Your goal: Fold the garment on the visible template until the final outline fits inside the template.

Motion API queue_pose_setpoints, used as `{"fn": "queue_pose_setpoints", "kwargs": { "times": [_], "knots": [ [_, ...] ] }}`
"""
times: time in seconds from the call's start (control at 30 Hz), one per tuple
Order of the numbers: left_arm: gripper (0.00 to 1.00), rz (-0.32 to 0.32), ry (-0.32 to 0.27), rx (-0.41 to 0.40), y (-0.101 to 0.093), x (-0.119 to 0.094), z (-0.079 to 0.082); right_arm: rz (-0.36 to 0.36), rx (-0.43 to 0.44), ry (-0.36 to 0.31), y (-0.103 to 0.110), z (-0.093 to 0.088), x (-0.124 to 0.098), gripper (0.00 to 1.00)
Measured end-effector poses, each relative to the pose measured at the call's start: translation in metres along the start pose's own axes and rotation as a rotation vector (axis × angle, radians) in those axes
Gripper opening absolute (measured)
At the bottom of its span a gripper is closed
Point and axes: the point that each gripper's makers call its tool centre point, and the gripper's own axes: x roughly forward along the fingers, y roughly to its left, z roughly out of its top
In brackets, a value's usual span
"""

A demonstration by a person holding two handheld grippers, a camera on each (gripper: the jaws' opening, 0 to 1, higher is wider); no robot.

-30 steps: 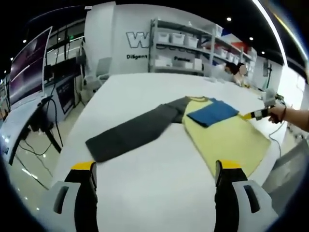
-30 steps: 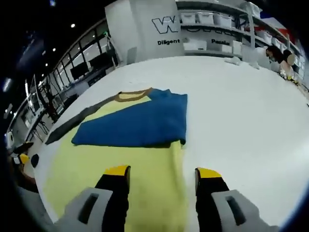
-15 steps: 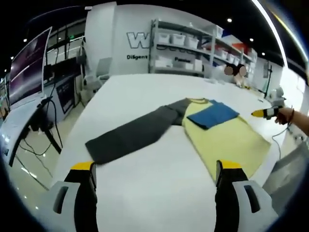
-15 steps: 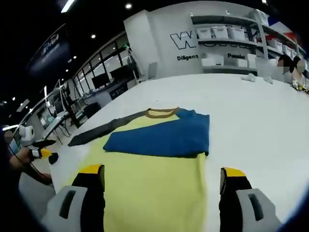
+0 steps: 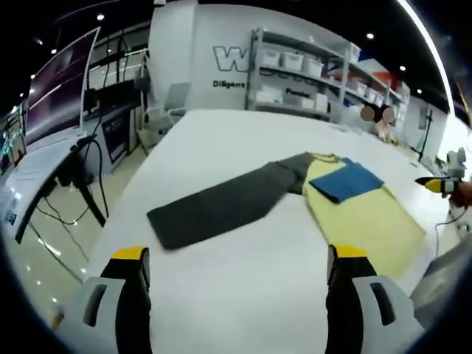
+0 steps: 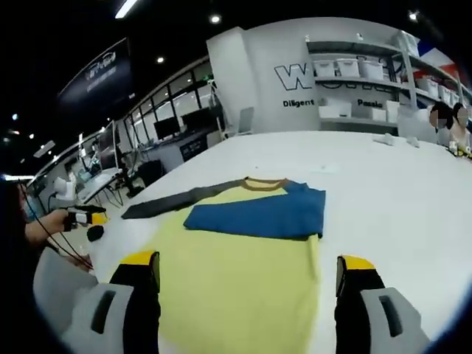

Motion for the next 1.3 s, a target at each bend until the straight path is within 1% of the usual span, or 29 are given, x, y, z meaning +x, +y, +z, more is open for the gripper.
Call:
{"fn": "queue_pose_setpoints", "kwargs": {
  "times": [0.1, 0.13, 0.23, 0.37, 0.43, 0.57, 0.6, 0.7, 0.77, 0.8, 0.83, 0.93, 0.97, 1.03, 1.1, 1.2, 1.3],
  "knots": [
    [0.93, 0.018, 0.018, -0.037, 0.008, 0.005, -0.002, 0.020, 0.000, -0.004, 0.007, -0.003, -0.009, 0.99],
    [0.92, 0.021, 0.014, -0.045, 0.010, 0.006, -0.001, 0.028, 0.005, -0.021, 0.009, -0.002, -0.011, 0.99],
    [0.91, 0.024, 0.012, -0.069, 0.014, 0.009, -0.002, 0.033, -0.001, -0.033, 0.012, -0.005, -0.017, 0.99],
    [0.89, 0.040, 0.019, -0.096, 0.023, 0.015, -0.003, 0.044, -0.021, -0.014, 0.018, -0.012, -0.023, 1.00],
    [0.87, 0.060, 0.020, -0.100, 0.029, 0.018, -0.003, 0.050, -0.028, -0.010, 0.020, -0.015, -0.026, 1.00],
    [0.84, 0.087, 0.014, -0.147, 0.040, 0.025, -0.002, 0.037, -0.041, 0.001, 0.019, -0.019, -0.029, 1.00],
    [0.82, 0.090, 0.013, -0.153, 0.042, 0.027, -0.002, 0.029, -0.046, 0.001, 0.018, -0.020, -0.028, 1.00],
    [0.77, 0.114, 0.030, -0.190, 0.049, 0.034, -0.006, -0.002, -0.074, 0.032, 0.012, -0.029, -0.028, 1.00],
    [0.74, 0.148, 0.050, -0.198, 0.056, 0.036, -0.010, -0.006, -0.078, 0.051, 0.011, -0.034, -0.029, 1.00],
    [0.73, 0.153, 0.054, -0.199, 0.058, 0.037, -0.011, -0.006, -0.078, 0.051, 0.012, -0.034, -0.029, 0.99],
    [0.72, 0.158, 0.055, -0.205, 0.059, 0.038, -0.011, -0.006, -0.077, 0.051, 0.012, -0.034, -0.030, 0.99],
    [0.69, 0.176, 0.044, -0.265, 0.067, 0.042, -0.012, -0.008, -0.080, 0.059, 0.012, -0.036, -0.030, 0.99],
    [0.67, 0.179, 0.045, -0.274, 0.069, 0.043, -0.013, -0.011, -0.082, 0.061, 0.011, -0.037, -0.030, 0.99],
    [0.61, 0.178, 0.015, -0.270, 0.071, 0.046, -0.010, -0.016, -0.089, 0.059, 0.010, -0.036, -0.031, 0.99],
    [0.56, 0.184, 0.006, -0.297, 0.073, 0.048, -0.009, -0.023, -0.086, 0.057, 0.009, -0.035, -0.031, 0.99],
    [0.51, 0.194, 0.015, -0.320, 0.073, 0.050, -0.012, -0.035, -0.078, 0.048, 0.006, -0.034, -0.032, 0.99],
    [0.49, 0.198, 0.037, -0.300, 0.070, 0.053, -0.016, -0.045, -0.068, 0.040, 0.004, -0.032, -0.031, 0.99]
  ]
}}
